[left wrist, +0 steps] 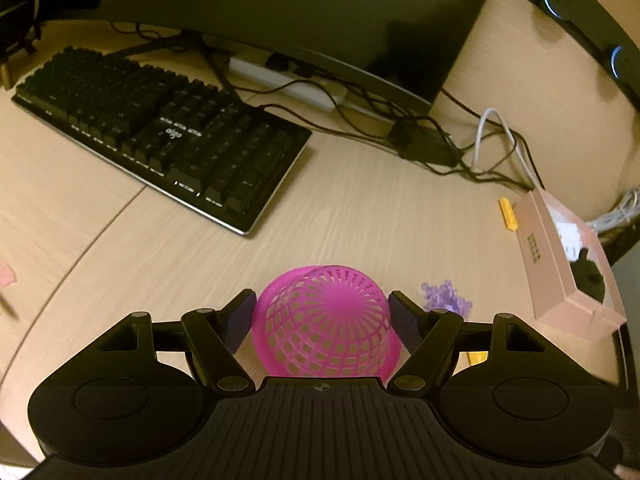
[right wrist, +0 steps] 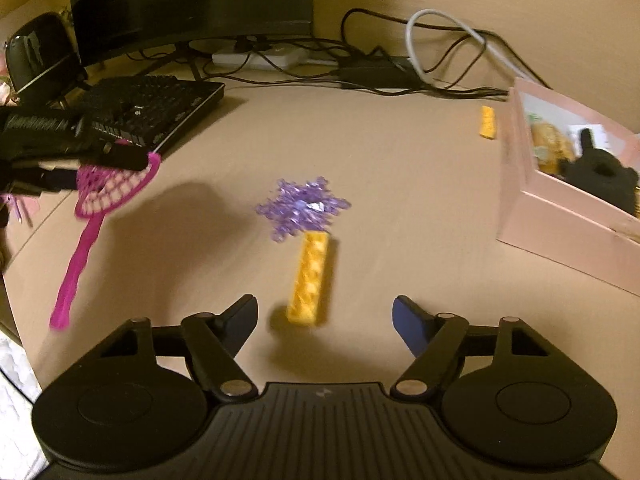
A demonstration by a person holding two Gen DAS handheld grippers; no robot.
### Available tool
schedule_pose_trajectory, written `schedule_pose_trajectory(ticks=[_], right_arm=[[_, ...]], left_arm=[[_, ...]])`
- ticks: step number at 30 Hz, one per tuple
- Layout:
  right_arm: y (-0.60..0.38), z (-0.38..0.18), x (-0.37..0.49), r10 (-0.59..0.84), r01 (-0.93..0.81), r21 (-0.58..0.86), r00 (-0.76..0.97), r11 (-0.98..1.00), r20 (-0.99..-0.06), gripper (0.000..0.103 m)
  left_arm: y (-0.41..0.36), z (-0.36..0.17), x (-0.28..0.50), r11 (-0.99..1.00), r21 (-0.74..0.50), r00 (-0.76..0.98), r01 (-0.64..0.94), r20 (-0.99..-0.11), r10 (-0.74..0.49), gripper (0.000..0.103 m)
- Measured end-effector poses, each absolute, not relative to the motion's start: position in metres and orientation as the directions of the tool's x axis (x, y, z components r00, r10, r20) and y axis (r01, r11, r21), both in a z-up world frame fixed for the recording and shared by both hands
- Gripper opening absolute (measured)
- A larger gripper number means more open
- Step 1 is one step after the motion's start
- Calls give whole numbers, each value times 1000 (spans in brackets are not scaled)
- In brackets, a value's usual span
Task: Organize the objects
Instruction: 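Grasp the pink strainer toy with the left gripper and lift it, then grasp the long yellow brick with the right gripper while the left gripper holds the strainer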
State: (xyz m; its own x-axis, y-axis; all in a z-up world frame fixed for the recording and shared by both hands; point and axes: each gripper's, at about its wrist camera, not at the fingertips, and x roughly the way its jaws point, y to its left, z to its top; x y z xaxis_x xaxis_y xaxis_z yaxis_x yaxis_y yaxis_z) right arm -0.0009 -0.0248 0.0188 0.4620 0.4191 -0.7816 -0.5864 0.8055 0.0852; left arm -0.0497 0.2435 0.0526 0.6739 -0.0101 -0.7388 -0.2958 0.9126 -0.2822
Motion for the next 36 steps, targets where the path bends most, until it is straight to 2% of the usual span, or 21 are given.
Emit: schedule_pose_trajectory(ticks=[5,9,10,16,22,23,25,26,31,36], right_arm=[[-17,12,9,349,-584,-20,512,811,-785,75],[-34,12,24,189,-468,-186,644,864,-741,75],[-39,14,28,175,-448,-191,656,874,-735,75],[-51,31,28,332,-496,-12,598,868,-730,76],[-10,27,17,427,-620,-1,542,784,-723,76],[-4,26,20,433,-626,4,534,780,-726,76],[8,22,28,431,-629,6,525,778,-734,87],[12,20,31,431,-625,10,526,780,-733,89],[24,7,51,425,-608,55,484,792,-765,90],[22,12,46,429,-617,33,507,786,-747,90]], left_arm=[[242,54,-55,909,-294,673,-294,-739,-21,77],[239,55,-55,907,-312,676,-281,-736,-44,77],[237,55,-56,907,-320,678,-275,-733,-53,77],[225,51,-60,912,-337,663,-232,-741,-105,77],[220,44,-68,906,-362,640,-219,-754,-147,77],[220,43,-70,904,-367,639,-218,-754,-152,77],[221,42,-73,901,-374,632,-219,-758,-161,77],[222,42,-74,901,-374,631,-219,-759,-161,77],[224,40,-82,898,-377,624,-229,-764,-161,77],[228,37,-84,891,-385,610,-241,-774,-170,77]])
